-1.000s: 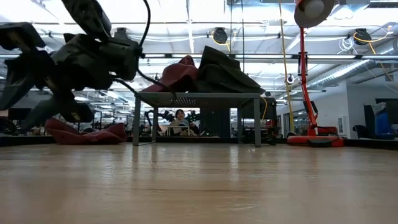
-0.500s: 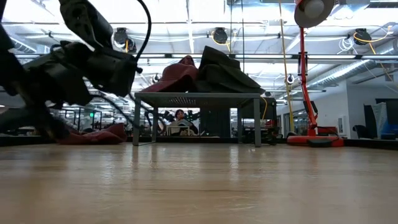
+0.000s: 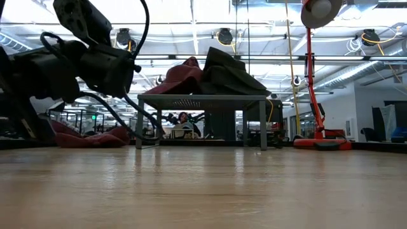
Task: Pick & Place hat
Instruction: Stack the bottom maroon cap on the maroon cap on the shelf
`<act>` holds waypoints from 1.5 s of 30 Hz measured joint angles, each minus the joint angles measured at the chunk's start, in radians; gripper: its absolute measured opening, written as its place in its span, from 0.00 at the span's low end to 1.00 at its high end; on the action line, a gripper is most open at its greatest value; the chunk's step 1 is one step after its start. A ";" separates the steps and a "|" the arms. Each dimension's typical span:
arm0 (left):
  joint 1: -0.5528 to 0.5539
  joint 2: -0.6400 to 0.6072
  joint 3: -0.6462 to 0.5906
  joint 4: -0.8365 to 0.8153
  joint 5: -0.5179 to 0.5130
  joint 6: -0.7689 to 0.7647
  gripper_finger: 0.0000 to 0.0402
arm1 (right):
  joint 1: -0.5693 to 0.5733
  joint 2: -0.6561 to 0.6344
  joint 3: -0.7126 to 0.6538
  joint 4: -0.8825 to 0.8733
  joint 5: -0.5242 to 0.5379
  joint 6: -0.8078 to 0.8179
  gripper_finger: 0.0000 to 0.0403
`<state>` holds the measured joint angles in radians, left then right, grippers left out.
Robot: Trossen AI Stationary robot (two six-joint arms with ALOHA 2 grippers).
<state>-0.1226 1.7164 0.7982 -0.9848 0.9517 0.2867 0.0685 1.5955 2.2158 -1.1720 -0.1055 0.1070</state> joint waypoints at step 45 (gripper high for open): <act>0.096 -0.783 0.065 0.720 -0.678 -0.849 0.02 | -0.001 -0.005 0.000 -0.177 0.521 0.278 0.72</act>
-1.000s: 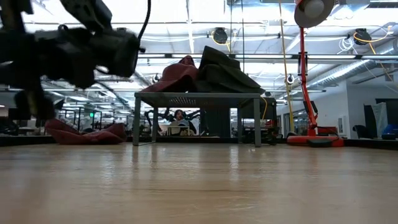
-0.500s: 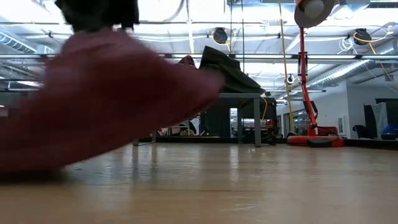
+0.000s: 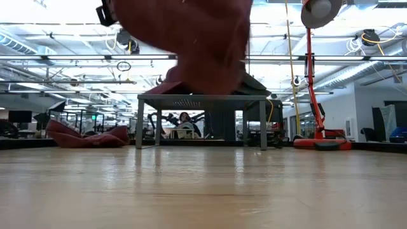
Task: Pick & Place hat
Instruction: Stack the bottom maroon cap on the maroon cap on the shelf
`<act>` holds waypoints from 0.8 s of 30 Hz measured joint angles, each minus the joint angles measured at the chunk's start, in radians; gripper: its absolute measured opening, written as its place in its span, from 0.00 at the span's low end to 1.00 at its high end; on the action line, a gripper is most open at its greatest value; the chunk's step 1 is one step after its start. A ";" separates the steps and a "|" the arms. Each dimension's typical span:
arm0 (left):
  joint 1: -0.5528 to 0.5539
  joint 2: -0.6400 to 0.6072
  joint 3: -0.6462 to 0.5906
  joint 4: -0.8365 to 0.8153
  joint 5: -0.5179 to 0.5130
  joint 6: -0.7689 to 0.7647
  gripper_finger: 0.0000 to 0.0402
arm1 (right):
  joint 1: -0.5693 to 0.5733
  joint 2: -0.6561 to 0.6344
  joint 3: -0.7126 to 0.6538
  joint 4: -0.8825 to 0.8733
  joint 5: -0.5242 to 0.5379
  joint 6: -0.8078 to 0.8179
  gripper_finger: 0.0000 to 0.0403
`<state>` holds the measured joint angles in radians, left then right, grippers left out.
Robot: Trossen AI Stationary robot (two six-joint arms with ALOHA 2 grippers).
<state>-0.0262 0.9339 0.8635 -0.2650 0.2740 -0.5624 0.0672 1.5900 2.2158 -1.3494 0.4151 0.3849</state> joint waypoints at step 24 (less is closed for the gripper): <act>0.172 -0.205 0.000 0.330 -0.170 -0.132 0.02 | 0.000 0.000 0.000 0.280 0.056 -0.078 0.69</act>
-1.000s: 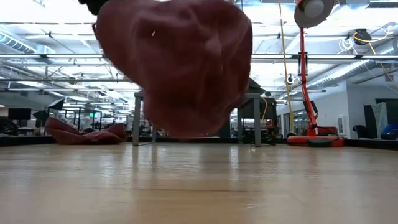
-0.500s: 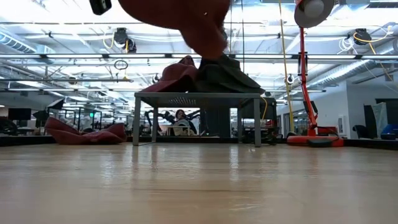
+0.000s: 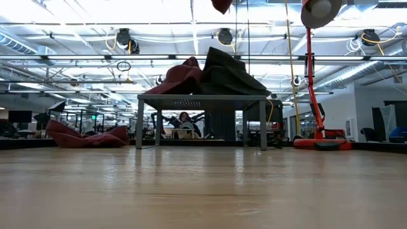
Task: Pick & Place hat
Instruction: Stack the bottom maroon cap on the maroon cap on the shelf
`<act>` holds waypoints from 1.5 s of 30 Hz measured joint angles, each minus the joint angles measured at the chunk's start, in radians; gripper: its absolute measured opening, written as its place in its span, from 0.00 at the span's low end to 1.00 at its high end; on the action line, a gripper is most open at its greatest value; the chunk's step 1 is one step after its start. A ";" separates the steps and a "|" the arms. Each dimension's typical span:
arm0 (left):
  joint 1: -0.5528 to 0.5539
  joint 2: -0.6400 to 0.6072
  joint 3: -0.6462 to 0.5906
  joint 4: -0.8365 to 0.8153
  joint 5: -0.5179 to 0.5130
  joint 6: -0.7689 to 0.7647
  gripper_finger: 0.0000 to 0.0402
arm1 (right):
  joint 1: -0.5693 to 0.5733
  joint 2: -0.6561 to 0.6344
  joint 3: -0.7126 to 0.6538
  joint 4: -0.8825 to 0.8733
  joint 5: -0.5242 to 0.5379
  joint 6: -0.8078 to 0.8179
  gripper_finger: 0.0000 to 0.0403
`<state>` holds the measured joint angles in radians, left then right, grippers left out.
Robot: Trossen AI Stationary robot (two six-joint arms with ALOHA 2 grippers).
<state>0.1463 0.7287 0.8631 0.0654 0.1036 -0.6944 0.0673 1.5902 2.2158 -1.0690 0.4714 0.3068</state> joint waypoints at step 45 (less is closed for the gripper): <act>0.128 0.369 0.539 -0.149 0.053 0.142 0.02 | -0.072 -0.157 0.000 0.151 -0.212 -0.046 0.61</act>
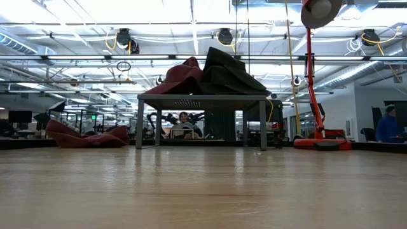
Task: Pick & Place hat
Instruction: Stack the bottom maroon cap on the maroon cap on the shelf
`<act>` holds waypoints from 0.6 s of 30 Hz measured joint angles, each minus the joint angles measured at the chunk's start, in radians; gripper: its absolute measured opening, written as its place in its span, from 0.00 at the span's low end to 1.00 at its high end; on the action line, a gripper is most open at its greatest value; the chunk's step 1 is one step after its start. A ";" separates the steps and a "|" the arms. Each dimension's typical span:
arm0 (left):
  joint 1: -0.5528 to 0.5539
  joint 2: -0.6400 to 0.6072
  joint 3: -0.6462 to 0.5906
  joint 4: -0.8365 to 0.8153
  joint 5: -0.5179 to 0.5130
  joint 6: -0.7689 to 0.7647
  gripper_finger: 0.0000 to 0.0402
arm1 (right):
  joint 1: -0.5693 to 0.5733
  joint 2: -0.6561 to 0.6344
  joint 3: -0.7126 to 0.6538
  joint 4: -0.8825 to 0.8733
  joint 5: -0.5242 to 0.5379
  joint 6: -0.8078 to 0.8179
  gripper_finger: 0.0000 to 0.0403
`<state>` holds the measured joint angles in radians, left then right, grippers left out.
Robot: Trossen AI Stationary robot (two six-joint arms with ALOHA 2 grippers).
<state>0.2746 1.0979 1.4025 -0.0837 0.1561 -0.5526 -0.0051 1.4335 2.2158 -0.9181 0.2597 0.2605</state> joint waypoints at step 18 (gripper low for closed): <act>0.000 0.015 0.000 0.073 0.048 -0.006 0.02 | 0.000 0.022 0.000 -0.045 0.103 -0.037 0.37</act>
<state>0.2749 1.1126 1.4025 -0.0104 0.2039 -0.5591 -0.0051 1.4559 2.2159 -0.9634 0.3628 0.2233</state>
